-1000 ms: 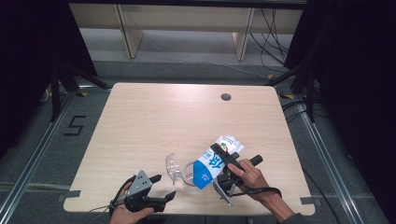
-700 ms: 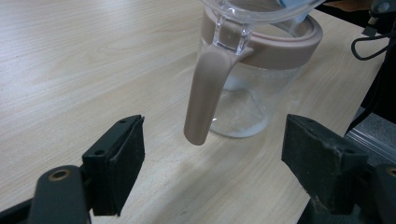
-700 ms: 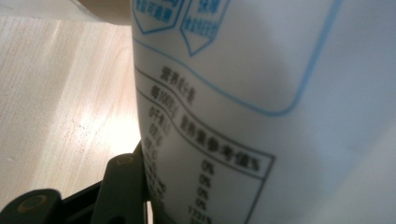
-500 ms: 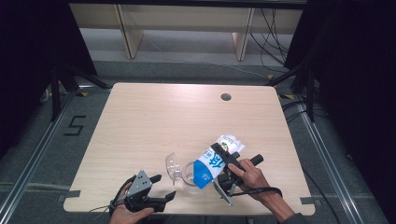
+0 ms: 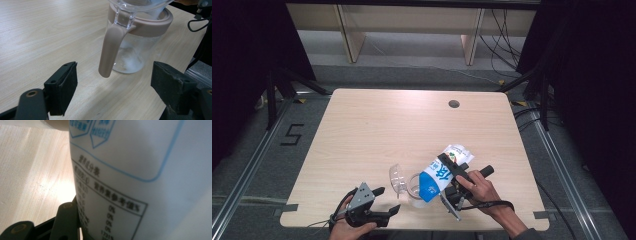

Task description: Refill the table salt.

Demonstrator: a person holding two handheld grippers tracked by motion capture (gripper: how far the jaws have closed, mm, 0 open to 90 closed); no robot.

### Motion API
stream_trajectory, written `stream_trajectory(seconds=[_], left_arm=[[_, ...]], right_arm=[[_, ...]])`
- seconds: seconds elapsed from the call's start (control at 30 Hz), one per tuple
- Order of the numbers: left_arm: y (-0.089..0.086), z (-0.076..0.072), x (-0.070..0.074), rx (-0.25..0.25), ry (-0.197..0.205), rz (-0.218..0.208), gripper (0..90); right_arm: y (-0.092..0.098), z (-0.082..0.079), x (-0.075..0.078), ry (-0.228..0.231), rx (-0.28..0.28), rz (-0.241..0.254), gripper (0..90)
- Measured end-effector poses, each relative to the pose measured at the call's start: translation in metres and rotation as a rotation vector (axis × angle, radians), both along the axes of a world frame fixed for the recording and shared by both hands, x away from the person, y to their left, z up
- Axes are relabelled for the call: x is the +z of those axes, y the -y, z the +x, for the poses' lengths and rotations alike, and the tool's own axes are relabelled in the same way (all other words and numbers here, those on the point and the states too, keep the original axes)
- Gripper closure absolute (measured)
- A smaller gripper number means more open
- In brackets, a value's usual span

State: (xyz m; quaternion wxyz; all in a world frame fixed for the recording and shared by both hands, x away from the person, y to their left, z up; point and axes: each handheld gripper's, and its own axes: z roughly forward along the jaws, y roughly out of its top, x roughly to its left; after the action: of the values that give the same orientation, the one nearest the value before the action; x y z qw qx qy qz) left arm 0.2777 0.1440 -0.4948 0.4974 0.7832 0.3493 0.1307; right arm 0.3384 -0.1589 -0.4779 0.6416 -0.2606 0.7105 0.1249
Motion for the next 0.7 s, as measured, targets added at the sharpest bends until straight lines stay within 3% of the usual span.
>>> stream_trajectory(seconds=[0.07, 0.13, 0.23, 0.27, 0.3, 0.37, 0.4, 0.43, 0.47, 0.53, 0.7], left_arm=[[0.0000, 0.0000, 0.0000, 0.001, -0.001, 0.001, 21.0], [0.0007, -0.0006, -0.0003, 0.011, -0.013, -0.009, 21.0], [0.0001, -0.0001, 0.0000, 0.002, -0.002, -0.001, 21.0], [0.0001, -0.0001, -0.0001, 0.004, -0.005, -0.003, 21.0], [-0.0001, 0.0004, -0.0003, -0.004, 0.001, -0.005, 21.0], [-0.0001, 0.0004, -0.0002, -0.004, 0.001, -0.005, 21.0], [-0.0001, 0.0004, -0.0002, -0.004, 0.001, -0.004, 21.0], [-0.0001, 0.0004, -0.0003, -0.003, 0.000, -0.005, 21.0], [-0.0001, 0.0000, 0.0000, 0.001, 0.000, 0.001, 21.0], [0.0000, 0.0000, 0.0001, 0.001, -0.001, 0.001, 21.0], [-0.0001, 0.0000, 0.0000, 0.001, -0.001, 0.001, 21.0]], right_arm=[[-0.0011, 0.0002, 0.0027, 0.021, 0.019, -0.028, 51.1], [0.0001, -0.0004, -0.0002, 0.001, 0.000, 0.002, 51.1], [0.0001, -0.0005, -0.0002, 0.003, 0.001, 0.002, 51.1], [-0.0011, -0.0001, 0.0024, 0.022, 0.018, -0.026, 51.1], [-0.0001, -0.0004, -0.0002, 0.003, 0.002, 0.002, 51.2], [0.0001, -0.0015, -0.0011, 0.001, -0.009, 0.007, 51.2], [-0.0016, -0.0009, 0.0024, 0.031, 0.016, -0.032, 51.3], [-0.0016, -0.0009, 0.0024, 0.031, 0.016, -0.032, 51.3], [0.0004, -0.0018, -0.0013, -0.006, -0.013, 0.000, 51.3], [0.0011, -0.0022, -0.0009, -0.011, -0.027, -0.020, 51.3], [0.0004, -0.0013, -0.0003, 0.003, -0.009, -0.018, 51.3]])
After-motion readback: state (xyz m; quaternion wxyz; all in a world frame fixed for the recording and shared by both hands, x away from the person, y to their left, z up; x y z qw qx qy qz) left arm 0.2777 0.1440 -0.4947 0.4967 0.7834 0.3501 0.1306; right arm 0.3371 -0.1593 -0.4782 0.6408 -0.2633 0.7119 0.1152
